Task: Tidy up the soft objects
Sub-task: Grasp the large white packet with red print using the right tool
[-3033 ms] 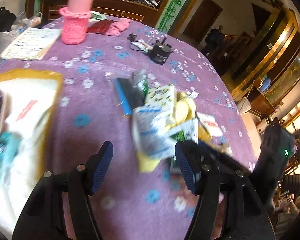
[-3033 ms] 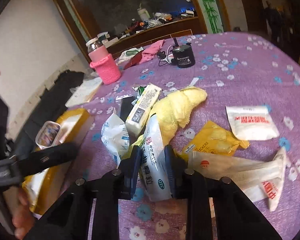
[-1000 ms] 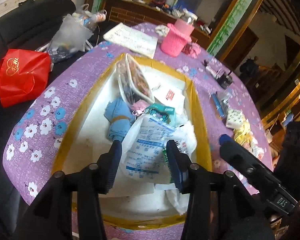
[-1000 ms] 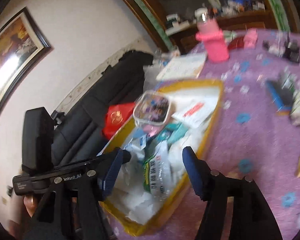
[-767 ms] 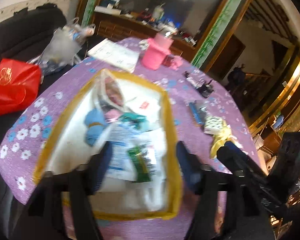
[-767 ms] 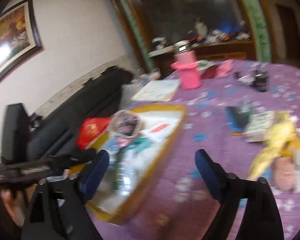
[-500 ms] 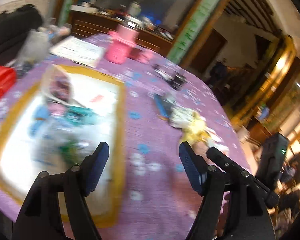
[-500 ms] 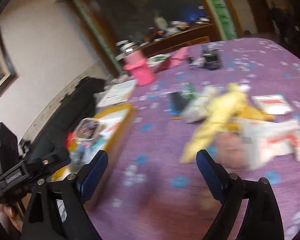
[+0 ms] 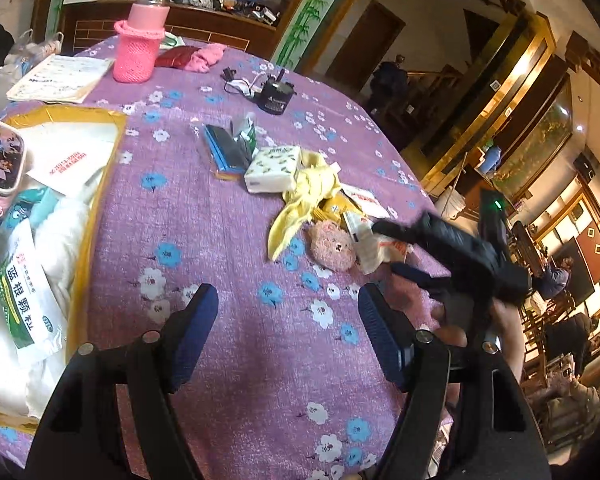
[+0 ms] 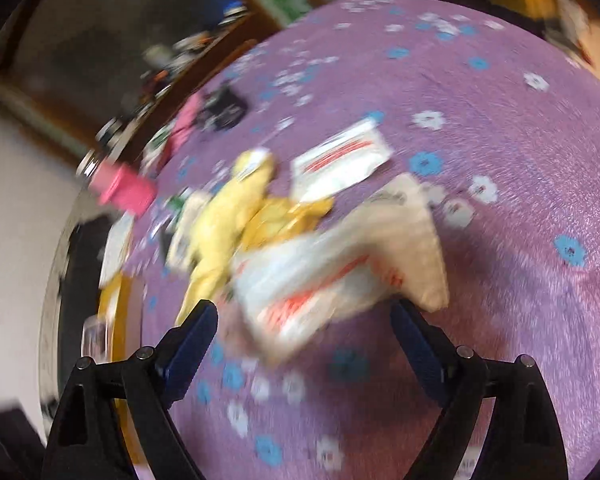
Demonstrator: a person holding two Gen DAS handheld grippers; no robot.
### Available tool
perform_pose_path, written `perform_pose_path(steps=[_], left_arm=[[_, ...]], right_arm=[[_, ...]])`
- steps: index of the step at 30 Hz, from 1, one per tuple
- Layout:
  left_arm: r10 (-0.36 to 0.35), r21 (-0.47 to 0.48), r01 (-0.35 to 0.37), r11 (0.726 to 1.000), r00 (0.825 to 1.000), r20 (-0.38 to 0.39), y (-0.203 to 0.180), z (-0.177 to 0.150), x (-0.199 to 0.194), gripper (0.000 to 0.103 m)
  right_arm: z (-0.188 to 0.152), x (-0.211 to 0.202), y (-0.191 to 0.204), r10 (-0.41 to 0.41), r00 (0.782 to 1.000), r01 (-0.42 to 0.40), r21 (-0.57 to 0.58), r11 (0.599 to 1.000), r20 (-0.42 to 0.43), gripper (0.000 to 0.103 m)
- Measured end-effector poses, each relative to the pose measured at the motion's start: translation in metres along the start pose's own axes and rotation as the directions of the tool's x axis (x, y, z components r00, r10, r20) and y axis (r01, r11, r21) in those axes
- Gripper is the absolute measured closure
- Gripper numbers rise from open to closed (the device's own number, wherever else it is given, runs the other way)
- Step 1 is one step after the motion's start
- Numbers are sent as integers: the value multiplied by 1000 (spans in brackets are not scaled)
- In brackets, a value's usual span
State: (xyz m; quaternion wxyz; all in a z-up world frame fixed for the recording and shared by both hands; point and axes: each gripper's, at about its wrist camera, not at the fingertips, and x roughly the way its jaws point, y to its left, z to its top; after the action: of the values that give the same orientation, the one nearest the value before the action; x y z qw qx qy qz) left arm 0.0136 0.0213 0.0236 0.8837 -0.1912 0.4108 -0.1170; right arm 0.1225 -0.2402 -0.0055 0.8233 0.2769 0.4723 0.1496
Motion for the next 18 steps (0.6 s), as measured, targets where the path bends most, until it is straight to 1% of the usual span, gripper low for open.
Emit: perform_pose_path(steps=[2, 4, 6, 7, 8, 9, 10, 11, 12, 14, 16, 18], left_arm=[[0, -5, 0, 1000, 1000, -16, 1, -2, 1, 31], [-12, 2, 12, 1000, 999, -38, 1, -3, 4, 31], [-11, 10, 11, 1000, 999, -44, -1, -3, 6, 31], [-12, 16, 13, 1000, 999, -45, -3, -3, 6, 31], [-12, 25, 14, 1000, 999, -51, -4, -2, 8, 31], [-10, 31, 12, 999, 998, -58, -5, -1, 10, 31], [-10, 39, 13, 999, 998, -62, -8, 2, 13, 31], [-11, 46, 14, 999, 998, -64, -9, 5, 16, 31], [-1, 64, 5, 998, 998, -70, -13, 10, 21, 31], [18, 106, -11, 994, 997, -71, -23, 19, 29, 31], [30, 156, -21, 987, 998, -58, -35, 34, 40, 31], [36, 193, -24, 981, 998, -60, -46, 51, 55, 31]], right_arm=[[11, 6, -5, -14, 1000, 14, 65, 998, 4, 14], [20, 12, 0, -33, 999, 32, 89, 995, 7, 15], [27, 16, 6, -73, 997, 70, 86, 994, 34, 29], [29, 20, 11, -116, 992, 114, 63, 992, 43, 32], [27, 21, 11, -128, 991, 125, 61, 990, 46, 44], [25, 19, 11, -133, 989, 130, 59, 990, 62, 53], [23, 17, 12, -143, 987, 140, 48, 989, 73, 55], [21, 13, 10, -128, 989, 125, 43, 991, 78, 62], [17, 7, 7, -117, 990, 114, 41, 993, 80, 62], [13, -2, 3, -96, 989, 95, 17, 995, 111, 63], [12, -8, -1, -48, 990, 50, -11, 999, 131, 63], [12, -8, -5, -29, 988, 34, -31, 999, 149, 63]])
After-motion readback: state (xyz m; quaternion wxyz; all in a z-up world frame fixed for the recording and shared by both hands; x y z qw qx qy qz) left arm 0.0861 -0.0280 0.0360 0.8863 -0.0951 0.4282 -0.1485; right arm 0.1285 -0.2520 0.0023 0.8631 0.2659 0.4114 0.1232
